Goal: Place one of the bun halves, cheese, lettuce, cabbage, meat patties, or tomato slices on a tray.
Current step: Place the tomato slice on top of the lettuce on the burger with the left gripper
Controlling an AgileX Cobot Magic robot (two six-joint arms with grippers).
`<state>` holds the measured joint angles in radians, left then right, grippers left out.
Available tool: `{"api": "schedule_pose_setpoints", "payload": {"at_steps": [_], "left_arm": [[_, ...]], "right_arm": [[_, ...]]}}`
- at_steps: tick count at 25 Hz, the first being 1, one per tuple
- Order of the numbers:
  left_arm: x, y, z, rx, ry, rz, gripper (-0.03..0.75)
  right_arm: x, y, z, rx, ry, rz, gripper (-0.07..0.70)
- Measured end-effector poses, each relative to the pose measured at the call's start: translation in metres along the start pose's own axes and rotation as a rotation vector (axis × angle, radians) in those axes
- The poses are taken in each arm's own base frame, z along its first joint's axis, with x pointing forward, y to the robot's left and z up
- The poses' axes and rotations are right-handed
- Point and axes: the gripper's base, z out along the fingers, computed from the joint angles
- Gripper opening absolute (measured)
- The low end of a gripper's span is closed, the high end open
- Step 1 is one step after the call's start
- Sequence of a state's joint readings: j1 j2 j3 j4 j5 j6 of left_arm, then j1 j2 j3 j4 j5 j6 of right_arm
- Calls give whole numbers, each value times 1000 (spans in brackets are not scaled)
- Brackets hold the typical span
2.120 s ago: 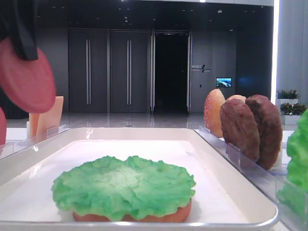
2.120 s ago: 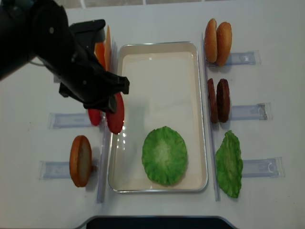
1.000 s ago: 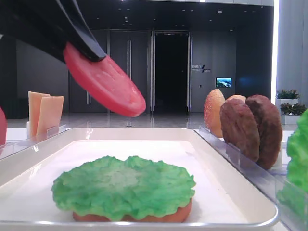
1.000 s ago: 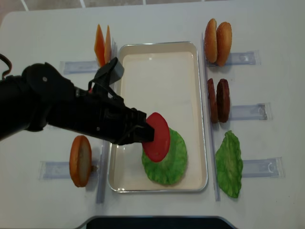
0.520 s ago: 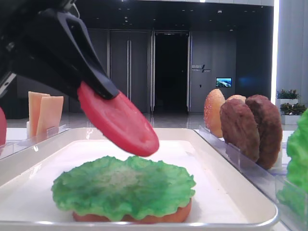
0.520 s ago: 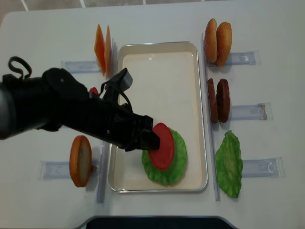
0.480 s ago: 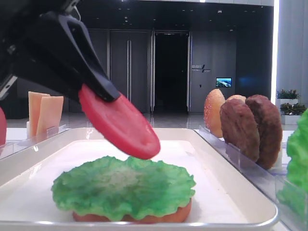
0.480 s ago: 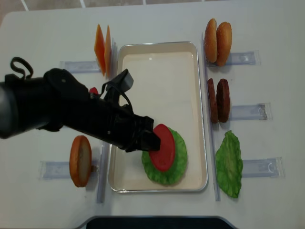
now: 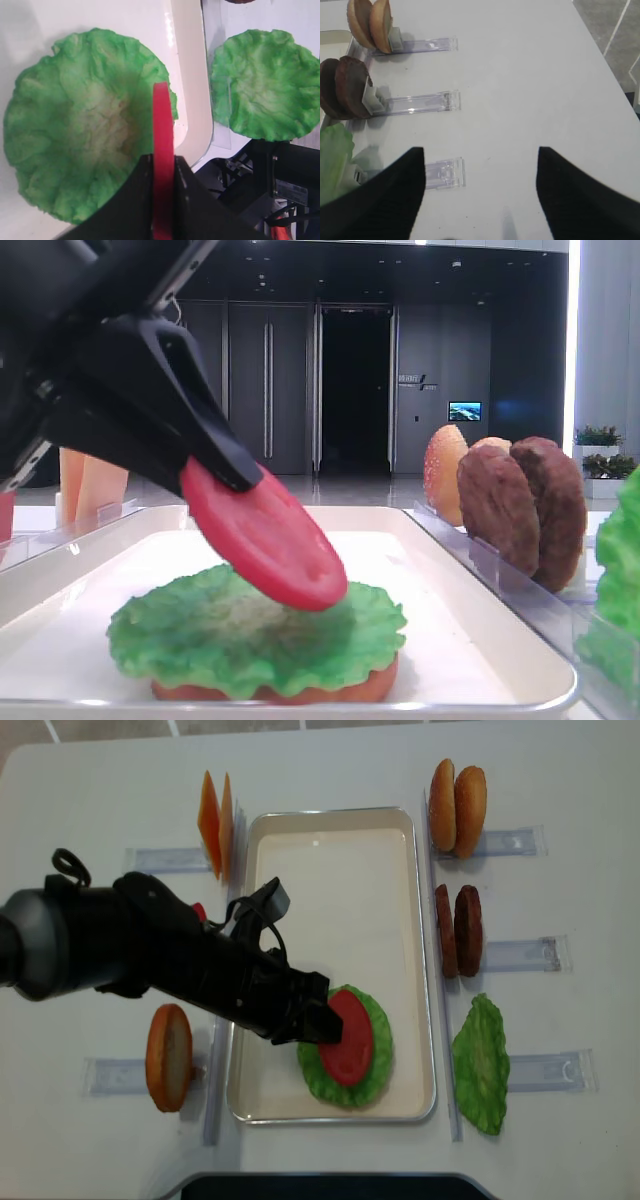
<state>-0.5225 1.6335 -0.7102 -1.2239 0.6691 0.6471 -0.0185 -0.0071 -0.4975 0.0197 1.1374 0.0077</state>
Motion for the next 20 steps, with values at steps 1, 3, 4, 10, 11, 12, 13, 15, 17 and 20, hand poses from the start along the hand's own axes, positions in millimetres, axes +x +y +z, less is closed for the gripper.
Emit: {"api": "schedule_pose_setpoints", "payload": {"at_steps": [1, 3, 4, 10, 11, 12, 13, 15, 17, 20], "left_arm": [[0, 0, 1, 3, 0, -1, 55], [-1, 2, 4, 11, -1, -6, 55], [-1, 2, 5, 11, 1, -5, 55], [-2, 7, 12, 9, 19, -17, 55], [-2, 7, 12, 11, 20, -18, 55], [-1, 7, 12, 12, 20, -18, 55], [-1, 7, 12, 12, 20, -18, 55], [-1, 7, 12, 11, 22, -16, 55], [-1, 8, 12, 2, 29, -1, 63], [1, 10, 12, -16, 44, 20, 146]], "right_arm": [[0, 0, 0, 0, 0, 0, 481], [0, 0, 0, 0, 0, 0, 481], [0, 0, 0, 0, 0, 0, 481], [0, 0, 0, 0, 0, 0, 481], [0, 0, 0, 0, 0, 0, 481], [0, 0, 0, 0, 0, 0, 481], [0, 0, 0, 0, 0, 0, 481], [0, 0, 0, 0, 0, 0, 481], [0, 0, 0, 0, 0, 0, 481], [0, 0, 0, 0, 0, 0, 481]]}}
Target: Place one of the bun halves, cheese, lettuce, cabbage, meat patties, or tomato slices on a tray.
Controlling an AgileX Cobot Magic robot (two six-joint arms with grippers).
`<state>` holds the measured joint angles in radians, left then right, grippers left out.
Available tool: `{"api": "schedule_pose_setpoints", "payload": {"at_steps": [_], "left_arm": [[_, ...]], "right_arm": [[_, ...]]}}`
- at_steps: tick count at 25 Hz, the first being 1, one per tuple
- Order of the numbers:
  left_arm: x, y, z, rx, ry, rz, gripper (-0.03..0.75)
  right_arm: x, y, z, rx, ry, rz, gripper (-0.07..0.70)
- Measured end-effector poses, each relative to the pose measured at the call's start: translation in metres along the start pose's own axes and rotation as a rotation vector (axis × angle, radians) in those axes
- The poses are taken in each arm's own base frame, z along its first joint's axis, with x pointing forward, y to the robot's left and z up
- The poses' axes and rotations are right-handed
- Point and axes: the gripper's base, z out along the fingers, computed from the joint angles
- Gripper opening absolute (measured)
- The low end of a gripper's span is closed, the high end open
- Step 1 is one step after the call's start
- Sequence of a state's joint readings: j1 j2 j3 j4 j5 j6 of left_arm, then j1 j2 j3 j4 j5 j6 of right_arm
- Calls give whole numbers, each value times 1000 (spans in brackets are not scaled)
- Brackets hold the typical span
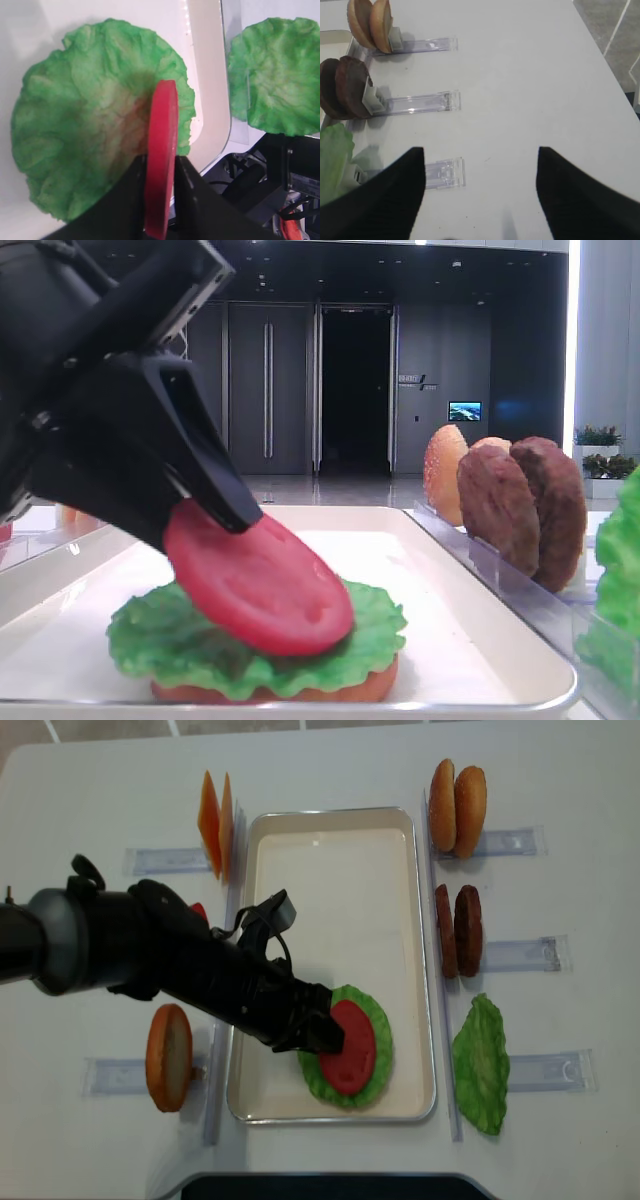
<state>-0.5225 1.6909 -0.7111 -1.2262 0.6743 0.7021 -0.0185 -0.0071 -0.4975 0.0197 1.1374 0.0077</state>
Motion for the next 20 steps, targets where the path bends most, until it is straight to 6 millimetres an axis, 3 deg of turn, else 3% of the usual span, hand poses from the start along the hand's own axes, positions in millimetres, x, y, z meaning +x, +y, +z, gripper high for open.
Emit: {"api": "schedule_pose_setpoints", "payload": {"at_steps": [7, 11, 20], "left_arm": [[1, 5, 0, -60, 16, 14, 453], [-5, 5, -6, -123, -10, 37, 491], [-19, -10, -35, -237, -74, 108, 498]], "right_arm": [[0, 0, 0, 0, 0, 0, 481], [0, 0, 0, 0, 0, 0, 481], [0, 0, 0, 0, 0, 0, 481]]}}
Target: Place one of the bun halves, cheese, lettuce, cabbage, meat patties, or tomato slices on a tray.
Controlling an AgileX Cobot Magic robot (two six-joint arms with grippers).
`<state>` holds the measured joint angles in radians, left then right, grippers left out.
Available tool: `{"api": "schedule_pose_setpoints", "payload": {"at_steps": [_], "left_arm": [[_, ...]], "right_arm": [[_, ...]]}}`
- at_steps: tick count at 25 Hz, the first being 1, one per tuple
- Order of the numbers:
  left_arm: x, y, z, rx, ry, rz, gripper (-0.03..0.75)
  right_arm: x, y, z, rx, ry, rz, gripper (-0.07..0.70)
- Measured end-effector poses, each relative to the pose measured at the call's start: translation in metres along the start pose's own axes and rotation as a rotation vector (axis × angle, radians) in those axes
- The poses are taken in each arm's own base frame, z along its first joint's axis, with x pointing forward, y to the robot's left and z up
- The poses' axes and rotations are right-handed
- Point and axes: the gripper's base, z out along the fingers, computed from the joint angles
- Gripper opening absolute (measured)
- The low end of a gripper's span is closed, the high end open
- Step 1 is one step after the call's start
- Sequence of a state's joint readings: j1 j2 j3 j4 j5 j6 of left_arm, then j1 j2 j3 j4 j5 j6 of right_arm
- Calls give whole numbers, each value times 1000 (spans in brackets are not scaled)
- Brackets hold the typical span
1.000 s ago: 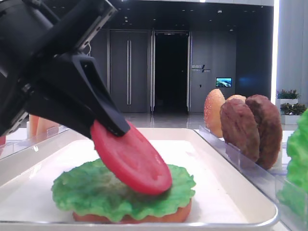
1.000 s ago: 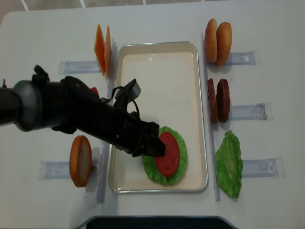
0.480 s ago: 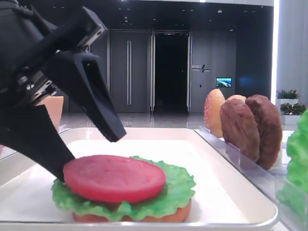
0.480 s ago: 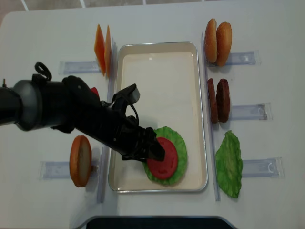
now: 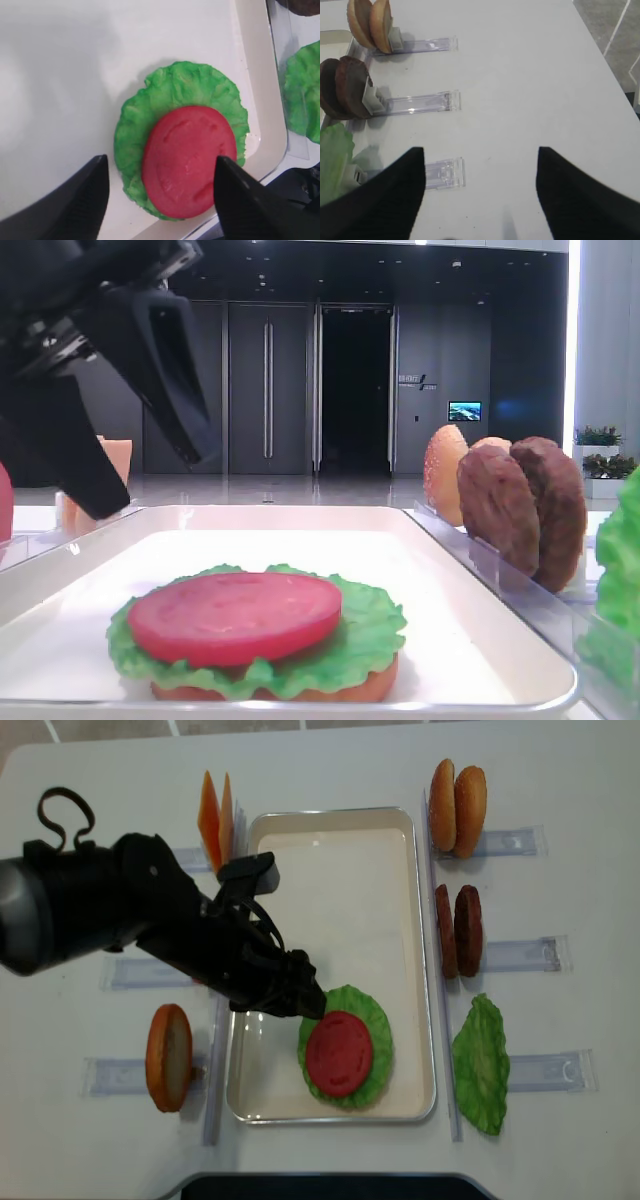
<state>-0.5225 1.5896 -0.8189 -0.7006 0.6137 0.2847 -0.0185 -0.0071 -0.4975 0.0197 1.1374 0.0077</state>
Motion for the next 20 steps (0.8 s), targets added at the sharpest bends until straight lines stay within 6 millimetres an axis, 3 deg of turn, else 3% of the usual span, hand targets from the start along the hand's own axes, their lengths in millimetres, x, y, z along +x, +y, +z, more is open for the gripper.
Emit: {"api": "schedule_pose_setpoints", "payload": {"at_steps": [7, 14, 20], "left_arm": [[-19, 3, -35, -99, -61, 22, 498], [-32, 30, -76, -220, -111, -26, 495], [-26, 60, -100, -373, -84, -94, 492]], "right_arm": [[0, 0, 0, 0, 0, 0, 481], [0, 0, 0, 0, 0, 0, 481], [0, 0, 0, 0, 0, 0, 481]]}}
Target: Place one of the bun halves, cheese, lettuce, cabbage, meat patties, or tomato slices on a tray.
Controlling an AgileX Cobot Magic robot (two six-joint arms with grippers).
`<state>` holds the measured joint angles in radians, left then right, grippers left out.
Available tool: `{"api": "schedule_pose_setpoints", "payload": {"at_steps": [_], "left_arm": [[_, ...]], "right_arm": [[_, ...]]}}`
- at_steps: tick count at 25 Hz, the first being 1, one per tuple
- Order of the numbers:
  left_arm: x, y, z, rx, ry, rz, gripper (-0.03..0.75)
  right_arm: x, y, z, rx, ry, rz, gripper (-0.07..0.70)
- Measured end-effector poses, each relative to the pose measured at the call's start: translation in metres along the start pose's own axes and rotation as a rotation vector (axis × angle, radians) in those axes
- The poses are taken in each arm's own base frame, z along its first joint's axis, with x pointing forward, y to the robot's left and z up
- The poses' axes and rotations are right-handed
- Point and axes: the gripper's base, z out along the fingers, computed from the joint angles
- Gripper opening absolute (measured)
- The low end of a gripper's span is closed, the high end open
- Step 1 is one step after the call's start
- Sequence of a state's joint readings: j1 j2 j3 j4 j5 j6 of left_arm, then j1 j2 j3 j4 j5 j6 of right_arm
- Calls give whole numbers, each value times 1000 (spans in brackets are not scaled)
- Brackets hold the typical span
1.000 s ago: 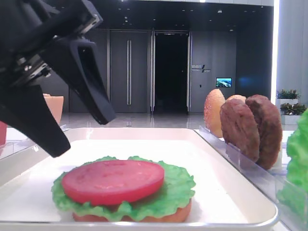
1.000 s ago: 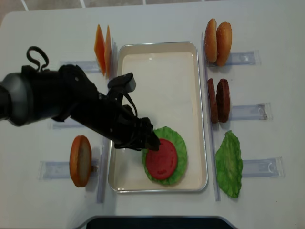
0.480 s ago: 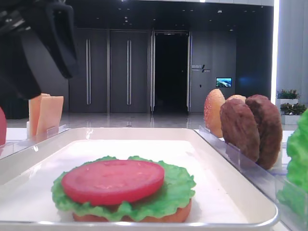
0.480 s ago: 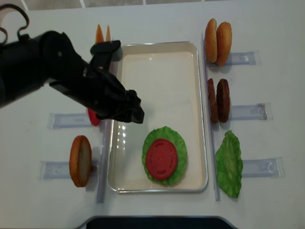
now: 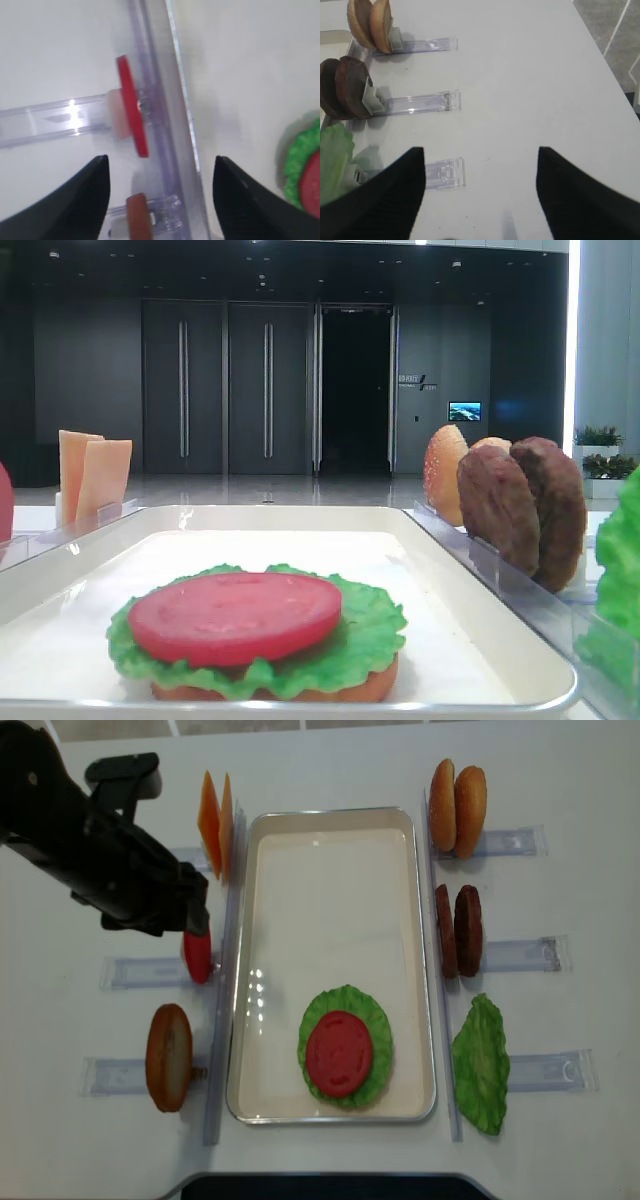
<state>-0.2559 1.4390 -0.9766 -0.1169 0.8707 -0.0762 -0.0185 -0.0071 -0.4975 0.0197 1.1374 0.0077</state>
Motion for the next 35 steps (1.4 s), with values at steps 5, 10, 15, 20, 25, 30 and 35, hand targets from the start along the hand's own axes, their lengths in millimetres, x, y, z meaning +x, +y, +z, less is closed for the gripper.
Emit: {"api": "schedule_pose_setpoints", "payload": {"at_steps": [5, 10, 15, 20, 25, 30, 35], "left_arm": [[2, 26, -5, -114, 28, -41, 486], [5, 47, -14, -167, 30, -91, 484], [7, 62, -17, -199, 44, -138, 483], [10, 65, -21, -220, 58, -133, 483], [17, 63, -33, -225, 58, -134, 483], [39, 61, -44, -225, 45, -134, 482], [72, 59, -50, -225, 27, -134, 482]], "right_arm": [[0, 0, 0, 0, 0, 0, 480], [0, 0, 0, 0, 0, 0, 480], [0, 0, 0, 0, 0, 0, 480], [0, 0, 0, 0, 0, 0, 480], [0, 0, 0, 0, 0, 0, 480], [0, 0, 0, 0, 0, 0, 480], [0, 0, 0, 0, 0, 0, 479]]}}
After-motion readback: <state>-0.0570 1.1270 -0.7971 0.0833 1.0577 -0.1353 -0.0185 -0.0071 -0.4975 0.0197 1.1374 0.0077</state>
